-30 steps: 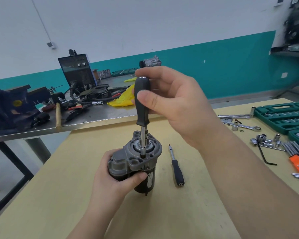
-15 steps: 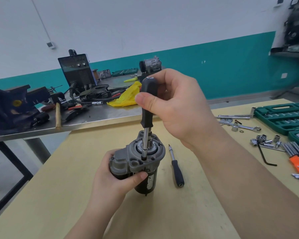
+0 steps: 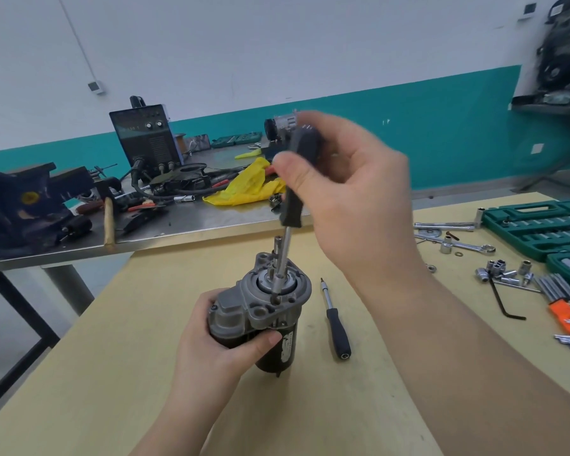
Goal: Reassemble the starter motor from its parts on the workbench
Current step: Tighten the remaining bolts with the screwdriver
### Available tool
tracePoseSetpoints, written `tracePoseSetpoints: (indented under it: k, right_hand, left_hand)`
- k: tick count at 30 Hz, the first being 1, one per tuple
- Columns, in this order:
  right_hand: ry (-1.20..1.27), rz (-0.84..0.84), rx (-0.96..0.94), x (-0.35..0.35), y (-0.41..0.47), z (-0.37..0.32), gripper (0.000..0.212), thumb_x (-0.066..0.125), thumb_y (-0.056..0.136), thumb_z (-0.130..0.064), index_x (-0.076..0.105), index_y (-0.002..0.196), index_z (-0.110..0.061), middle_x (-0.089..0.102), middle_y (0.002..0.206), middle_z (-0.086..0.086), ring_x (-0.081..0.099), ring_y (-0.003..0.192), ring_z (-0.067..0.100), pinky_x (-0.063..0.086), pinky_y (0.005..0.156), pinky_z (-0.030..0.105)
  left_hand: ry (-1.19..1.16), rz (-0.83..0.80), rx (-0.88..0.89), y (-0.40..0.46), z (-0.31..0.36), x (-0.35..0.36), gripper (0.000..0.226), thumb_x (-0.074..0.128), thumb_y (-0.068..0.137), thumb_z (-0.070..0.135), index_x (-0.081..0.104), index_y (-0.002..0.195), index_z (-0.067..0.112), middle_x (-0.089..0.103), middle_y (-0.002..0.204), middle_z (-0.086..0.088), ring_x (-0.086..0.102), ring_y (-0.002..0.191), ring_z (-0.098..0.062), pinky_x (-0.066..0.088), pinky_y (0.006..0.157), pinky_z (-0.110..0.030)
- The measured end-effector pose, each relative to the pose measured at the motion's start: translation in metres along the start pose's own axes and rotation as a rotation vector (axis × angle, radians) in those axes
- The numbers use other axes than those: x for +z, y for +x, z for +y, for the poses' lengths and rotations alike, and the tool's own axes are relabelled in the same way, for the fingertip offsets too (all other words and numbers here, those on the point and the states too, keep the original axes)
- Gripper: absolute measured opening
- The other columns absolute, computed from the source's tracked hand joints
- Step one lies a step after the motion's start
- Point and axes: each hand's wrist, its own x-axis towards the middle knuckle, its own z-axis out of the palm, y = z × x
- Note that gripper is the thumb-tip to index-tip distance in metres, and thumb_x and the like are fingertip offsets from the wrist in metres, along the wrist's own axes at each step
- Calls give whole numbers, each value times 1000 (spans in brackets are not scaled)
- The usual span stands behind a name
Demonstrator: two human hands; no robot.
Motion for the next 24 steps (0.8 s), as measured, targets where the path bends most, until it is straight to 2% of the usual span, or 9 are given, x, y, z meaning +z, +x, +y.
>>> tracePoseSetpoints:
  k: [5, 9, 12, 16, 17, 19, 20, 22, 24]
  right_hand:
    - [-31, 216, -126, -19, 12, -5, 38, 80, 95, -21, 70, 132, -17, 75, 105, -13, 76, 96, 9, 64, 86, 29]
    - [-239, 233, -53, -38, 32, 19, 36, 77, 96, -26, 72, 131, -22, 75, 112, -13, 73, 101, 2, 61, 90, 23]
    - [-417, 167, 63, -50, 44, 49, 36, 77, 92, -31, 75, 128, -25, 75, 107, -15, 71, 97, 2, 58, 88, 21]
    - [-624, 14, 249, -62, 49, 92, 12, 74, 90, -25, 77, 100, -20, 74, 88, -5, 71, 84, 24, 60, 77, 35]
    - [-660, -29, 297, -64, 48, 103, 7, 72, 90, -23, 75, 93, -17, 72, 84, -1, 70, 79, 28, 60, 72, 38]
    - [-751, -122, 380, -66, 44, 123, 10, 70, 90, -20, 69, 83, -14, 68, 76, 3, 68, 71, 31, 55, 64, 36]
    - [-798, -177, 424, -66, 41, 133, 12, 70, 91, -21, 68, 81, -15, 68, 75, 4, 69, 69, 30, 53, 62, 34]
    - [-869, -284, 514, -65, 34, 149, 8, 72, 92, -25, 71, 88, -19, 72, 84, 5, 72, 72, 27, 56, 65, 32]
    - [-927, -373, 568, -62, 27, 165, 9, 73, 93, -27, 74, 98, -20, 74, 97, 5, 71, 85, 25, 56, 74, 32]
  left_hand:
    - [-24, -3, 8, -1, -2, -1, 66, 97, 46, 43, 67, 104, 51, 81, 109, 12, 77, 96, -4, 56, 78, -10]
    - [-57, -15, 0, -1, -4, -3, 64, 95, 48, 48, 67, 105, 49, 81, 107, 9, 77, 91, -6, 61, 66, -23]
    - [-95, -2, 5, 0, -5, -6, 60, 92, 51, 50, 68, 105, 45, 81, 104, 7, 77, 86, -5, 58, 64, -18]
    - [-159, -41, -51, 5, -10, -15, 67, 96, 50, 49, 70, 110, 34, 79, 99, 0, 74, 80, -9, 57, 60, -22]
    - [-172, -48, -67, 7, -11, -17, 71, 98, 49, 50, 70, 112, 33, 79, 102, -2, 74, 83, -12, 58, 62, -25]
    - [-206, -64, -96, 11, -16, -23, 81, 102, 46, 55, 70, 116, 30, 79, 112, -8, 75, 96, -25, 60, 73, -43]
    - [-227, -81, -111, 13, -20, -25, 86, 103, 47, 54, 69, 120, 27, 78, 118, -12, 74, 106, -32, 58, 83, -52]
    - [-275, -126, -128, 16, -27, -30, 88, 101, 53, 40, 66, 130, 18, 75, 128, -18, 71, 118, -39, 55, 94, -58]
    - [-302, -168, -145, 18, -33, -33, 88, 95, 58, 27, 63, 137, 6, 72, 132, -21, 72, 116, -35, 58, 89, -47]
